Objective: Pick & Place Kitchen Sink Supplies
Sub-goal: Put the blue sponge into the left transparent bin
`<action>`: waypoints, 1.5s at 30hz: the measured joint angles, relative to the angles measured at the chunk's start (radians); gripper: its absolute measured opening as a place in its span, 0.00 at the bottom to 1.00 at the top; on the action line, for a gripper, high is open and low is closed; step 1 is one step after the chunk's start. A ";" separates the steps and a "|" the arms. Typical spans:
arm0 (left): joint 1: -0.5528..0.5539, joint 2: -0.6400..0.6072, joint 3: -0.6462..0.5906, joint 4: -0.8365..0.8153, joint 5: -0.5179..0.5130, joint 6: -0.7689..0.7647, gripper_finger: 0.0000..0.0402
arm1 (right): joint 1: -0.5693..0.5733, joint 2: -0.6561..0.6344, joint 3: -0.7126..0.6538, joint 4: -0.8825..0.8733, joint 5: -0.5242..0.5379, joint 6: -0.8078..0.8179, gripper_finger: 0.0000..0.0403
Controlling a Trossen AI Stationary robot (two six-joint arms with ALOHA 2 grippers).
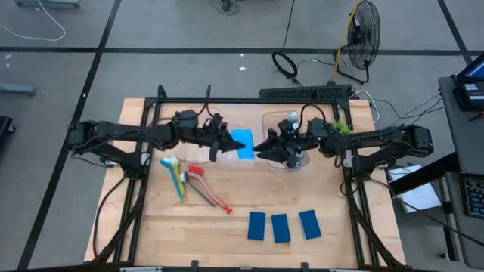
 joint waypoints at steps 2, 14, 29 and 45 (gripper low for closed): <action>0.016 -0.027 0.000 -0.075 -0.022 0.016 0.02 | -0.002 -0.004 0.001 0.003 -0.034 -0.015 0.46; 0.042 -0.307 0.000 -0.596 -0.228 0.104 0.02 | -0.024 -0.002 0.001 -0.006 -0.149 -0.041 0.46; 0.042 -0.509 0.000 -1.049 -0.549 -0.069 0.02 | -0.030 -0.078 -0.027 -0.022 -0.235 -0.156 0.46; 0.074 -0.243 0.367 -1.624 -0.662 -0.167 0.02 | -0.088 -0.459 -0.388 0.198 -0.202 -0.094 0.46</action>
